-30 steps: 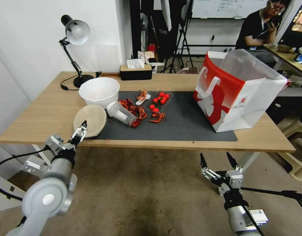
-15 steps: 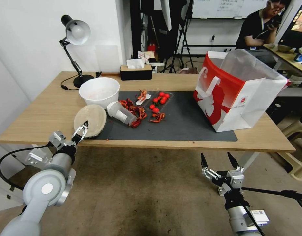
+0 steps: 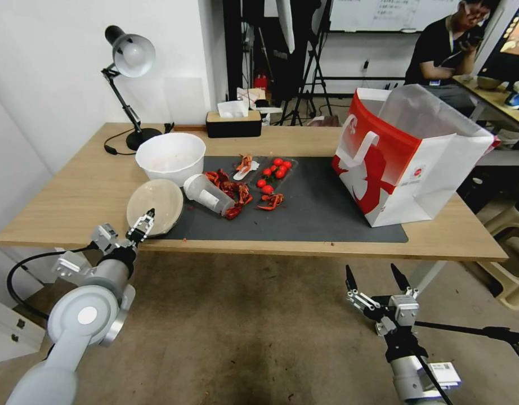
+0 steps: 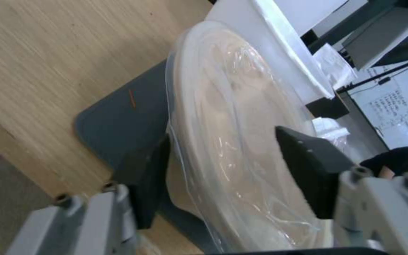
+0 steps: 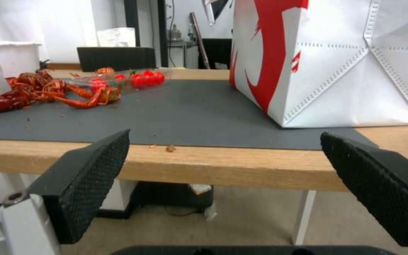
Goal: Pick up the trash from the table and place it into the takeout bag.
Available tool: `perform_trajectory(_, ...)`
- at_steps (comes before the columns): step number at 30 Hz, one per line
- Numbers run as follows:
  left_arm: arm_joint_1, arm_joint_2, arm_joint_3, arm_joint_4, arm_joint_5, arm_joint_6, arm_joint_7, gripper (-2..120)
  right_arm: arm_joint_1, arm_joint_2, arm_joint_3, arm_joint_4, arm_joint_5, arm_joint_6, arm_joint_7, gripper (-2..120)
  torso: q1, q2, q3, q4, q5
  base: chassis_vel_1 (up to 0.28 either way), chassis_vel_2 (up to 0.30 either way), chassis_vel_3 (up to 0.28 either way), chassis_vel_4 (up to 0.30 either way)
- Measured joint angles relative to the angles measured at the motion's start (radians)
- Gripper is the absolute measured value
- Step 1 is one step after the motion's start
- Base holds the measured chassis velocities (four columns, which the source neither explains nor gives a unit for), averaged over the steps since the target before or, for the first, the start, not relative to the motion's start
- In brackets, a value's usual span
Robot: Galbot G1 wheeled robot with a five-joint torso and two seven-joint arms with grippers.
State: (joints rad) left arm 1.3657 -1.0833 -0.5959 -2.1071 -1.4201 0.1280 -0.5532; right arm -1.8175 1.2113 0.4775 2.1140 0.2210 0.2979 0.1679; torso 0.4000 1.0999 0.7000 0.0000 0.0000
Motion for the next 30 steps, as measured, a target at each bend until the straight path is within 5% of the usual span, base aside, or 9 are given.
perform_trajectory(16,0.008,0.009,-0.025,0.006,-0.035,-0.016,-0.005,7,0.001,0.004,-0.001,0.003,-0.007,-0.002,0.000,100,0.000,0.000,0.000,-0.0001,0.0000,0.000,0.000,0.000,0.000)
perform_trajectory(24,0.037,0.005,-0.061,-0.009,-0.039,-0.019,0.010,4,0.001,0.003,-0.003,0.007,-0.009,-0.006,0.000,100,0.000,0.000,0.000,-0.0001,0.0001,0.000,0.000,0.000,0.000)
perform_trajectory(30,0.089,0.004,-0.094,-0.050,0.059,-0.073,0.104,4,0.001,0.001,-0.007,0.008,-0.009,-0.007,0.000,100,0.000,0.000,0.000,0.0000,0.0001,0.000,0.000,0.000,0.000)
